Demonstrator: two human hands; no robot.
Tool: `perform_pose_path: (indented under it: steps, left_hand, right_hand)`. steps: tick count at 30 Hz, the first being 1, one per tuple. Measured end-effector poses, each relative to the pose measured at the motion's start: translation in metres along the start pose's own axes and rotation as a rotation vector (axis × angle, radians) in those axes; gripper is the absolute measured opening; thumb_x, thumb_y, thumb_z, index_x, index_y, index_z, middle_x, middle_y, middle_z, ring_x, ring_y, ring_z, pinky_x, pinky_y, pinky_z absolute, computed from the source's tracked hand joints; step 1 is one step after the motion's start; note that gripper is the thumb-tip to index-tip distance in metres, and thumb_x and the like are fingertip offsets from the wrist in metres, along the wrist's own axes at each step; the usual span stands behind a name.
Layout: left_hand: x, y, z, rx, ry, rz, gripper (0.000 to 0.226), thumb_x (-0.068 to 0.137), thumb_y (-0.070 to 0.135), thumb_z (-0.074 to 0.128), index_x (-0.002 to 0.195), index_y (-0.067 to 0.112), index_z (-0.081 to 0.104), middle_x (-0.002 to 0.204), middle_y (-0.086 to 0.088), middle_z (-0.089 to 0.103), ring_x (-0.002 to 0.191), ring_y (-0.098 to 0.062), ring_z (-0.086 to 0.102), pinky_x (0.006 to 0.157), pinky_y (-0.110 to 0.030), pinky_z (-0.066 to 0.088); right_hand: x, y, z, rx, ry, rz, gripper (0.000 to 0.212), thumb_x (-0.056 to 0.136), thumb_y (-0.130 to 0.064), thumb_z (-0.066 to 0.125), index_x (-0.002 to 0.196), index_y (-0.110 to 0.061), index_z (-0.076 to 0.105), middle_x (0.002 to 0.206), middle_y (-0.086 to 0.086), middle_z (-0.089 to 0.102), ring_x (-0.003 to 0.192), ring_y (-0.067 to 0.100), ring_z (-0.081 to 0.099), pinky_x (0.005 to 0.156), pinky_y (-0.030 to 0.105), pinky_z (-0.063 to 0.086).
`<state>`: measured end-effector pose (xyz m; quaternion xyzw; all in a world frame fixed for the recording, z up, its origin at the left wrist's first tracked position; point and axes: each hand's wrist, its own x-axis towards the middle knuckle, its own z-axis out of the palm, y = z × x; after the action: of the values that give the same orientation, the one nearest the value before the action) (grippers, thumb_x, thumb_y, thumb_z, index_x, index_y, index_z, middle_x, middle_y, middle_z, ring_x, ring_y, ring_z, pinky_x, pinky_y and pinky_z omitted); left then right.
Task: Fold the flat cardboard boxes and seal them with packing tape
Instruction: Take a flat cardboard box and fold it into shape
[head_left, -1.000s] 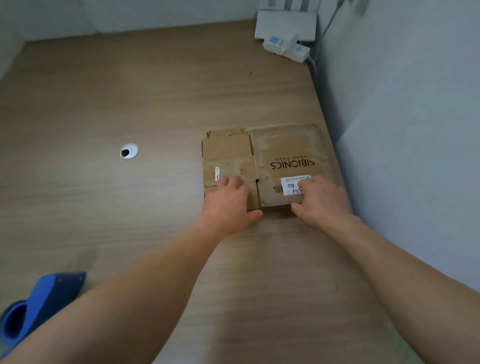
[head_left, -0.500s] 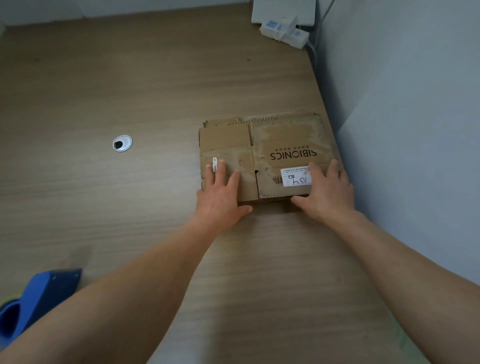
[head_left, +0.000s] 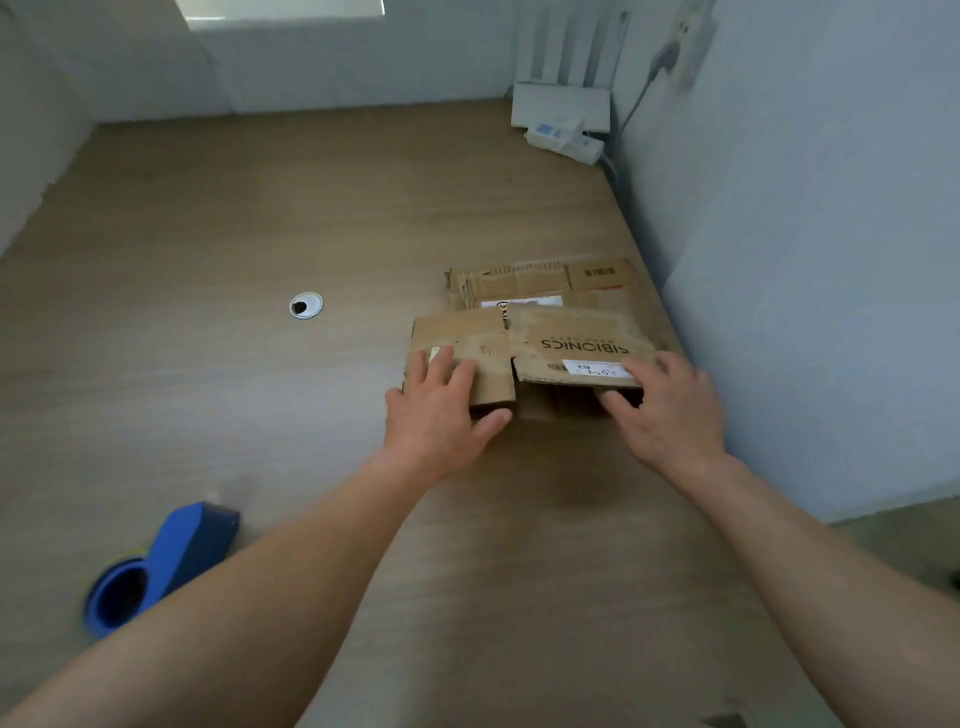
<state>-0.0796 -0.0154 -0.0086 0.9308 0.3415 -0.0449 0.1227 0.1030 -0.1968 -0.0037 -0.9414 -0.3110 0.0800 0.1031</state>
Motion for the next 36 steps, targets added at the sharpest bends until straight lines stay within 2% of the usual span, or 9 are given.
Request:
perform_pose_path:
  steps: [4, 7, 10, 13, 20, 27, 31, 33, 36]
  left_hand:
    - [-0.033, -0.014, -0.051, -0.114, 0.071, -0.012, 0.038, 0.094, 0.049, 0.05, 0.124, 0.026, 0.053, 0.128, -0.001, 0.056, 0.115, -0.029, 0.053, 0.085, -0.041, 0.05]
    - [-0.046, -0.02, -0.097, -0.201, 0.076, -0.093, 0.013, 0.093, 0.026, 0.048, 0.095, 0.019, 0.059, 0.097, -0.009, 0.066, 0.091, -0.036, 0.061, 0.07, -0.036, 0.05]
    - [-0.062, -0.02, -0.125, -0.316, -0.023, -0.111, 0.006, 0.087, 0.013, 0.046, 0.088, 0.017, 0.05, 0.084, -0.008, 0.058, 0.08, -0.033, 0.059, 0.065, -0.034, 0.051]
    - [-0.09, -0.02, -0.106, -0.3, -0.176, -0.166, 0.014, 0.089, 0.011, 0.045, 0.102, 0.012, 0.046, 0.095, -0.01, 0.057, 0.088, -0.033, 0.057, 0.073, -0.038, 0.055]
    - [-0.137, -0.015, -0.054, -0.454, -0.12, -0.301, 0.019, 0.093, 0.011, 0.043, 0.11, 0.015, 0.034, 0.095, -0.008, 0.056, 0.085, -0.026, 0.057, 0.065, -0.037, 0.048]
    - [-0.151, 0.014, -0.057, -0.594, -0.231, -0.259, 0.056, 0.094, 0.03, 0.057, 0.141, 0.022, 0.028, 0.11, -0.006, 0.062, 0.098, -0.023, 0.063, 0.085, -0.04, 0.056]
    - [-0.163, 0.023, -0.05, -0.486, -0.551, -0.074, 0.096, 0.076, 0.062, 0.074, 0.153, 0.024, 0.032, 0.144, 0.0, 0.052, 0.128, -0.021, 0.052, 0.107, -0.035, 0.044]
    - [-0.168, 0.02, -0.044, -0.43, -0.566, -0.066, 0.093, 0.07, 0.057, 0.082, 0.148, 0.024, 0.043, 0.142, 0.002, 0.054, 0.126, -0.019, 0.054, 0.105, -0.033, 0.046]
    - [-0.169, 0.02, -0.034, -0.521, -0.298, -0.15, 0.059, 0.066, 0.05, 0.088, 0.115, 0.026, 0.065, 0.107, 0.008, 0.066, 0.098, -0.009, 0.063, 0.088, -0.032, 0.057]
  right_hand:
    - [-0.038, -0.024, -0.045, 0.094, 0.089, -0.004, 0.029, 0.094, -0.053, 0.055, 0.104, -0.031, 0.071, 0.099, 0.001, 0.066, 0.09, 0.028, 0.059, 0.065, 0.031, 0.041]
    - [-0.055, -0.044, -0.09, 0.185, 0.12, 0.066, 0.032, 0.09, -0.052, 0.062, 0.074, -0.024, 0.063, 0.072, -0.004, 0.06, 0.074, 0.022, 0.058, 0.055, 0.028, 0.036]
    - [-0.063, -0.061, -0.107, 0.316, 0.211, 0.139, 0.018, 0.086, -0.04, 0.071, 0.087, -0.022, 0.068, 0.087, -0.002, 0.068, 0.089, 0.023, 0.063, 0.066, 0.029, 0.045]
    - [-0.084, -0.073, -0.086, 0.464, 0.174, 0.199, 0.053, 0.083, -0.035, 0.076, 0.128, -0.018, 0.054, 0.116, 0.003, 0.063, 0.106, 0.023, 0.06, 0.084, 0.033, 0.05]
    - [-0.137, -0.073, -0.021, 0.662, 0.247, 0.153, 0.026, 0.078, -0.016, 0.078, 0.085, -0.018, 0.053, 0.09, 0.003, 0.055, 0.079, 0.015, 0.053, 0.059, 0.021, 0.035]
    - [-0.12, -0.061, -0.019, 0.374, -0.292, -0.116, 0.009, 0.092, -0.039, 0.068, 0.088, -0.031, 0.065, 0.087, -0.015, 0.063, 0.082, 0.004, 0.058, 0.064, 0.022, 0.044]
    - [-0.109, -0.042, -0.015, 0.7, -0.412, -0.146, 0.02, 0.094, -0.04, 0.065, 0.09, -0.023, 0.075, 0.081, -0.002, 0.072, 0.083, 0.021, 0.068, 0.078, 0.04, 0.057]
    - [-0.104, -0.029, -0.019, 0.883, -0.492, -0.159, 0.026, 0.091, -0.045, 0.067, 0.091, -0.021, 0.077, 0.085, 0.008, 0.074, 0.089, 0.03, 0.07, 0.08, 0.043, 0.059]
    - [-0.106, -0.011, -0.019, 0.966, -0.538, -0.298, 0.044, 0.076, -0.059, 0.068, 0.101, -0.023, 0.074, 0.092, 0.01, 0.073, 0.091, 0.028, 0.07, 0.081, 0.04, 0.06]
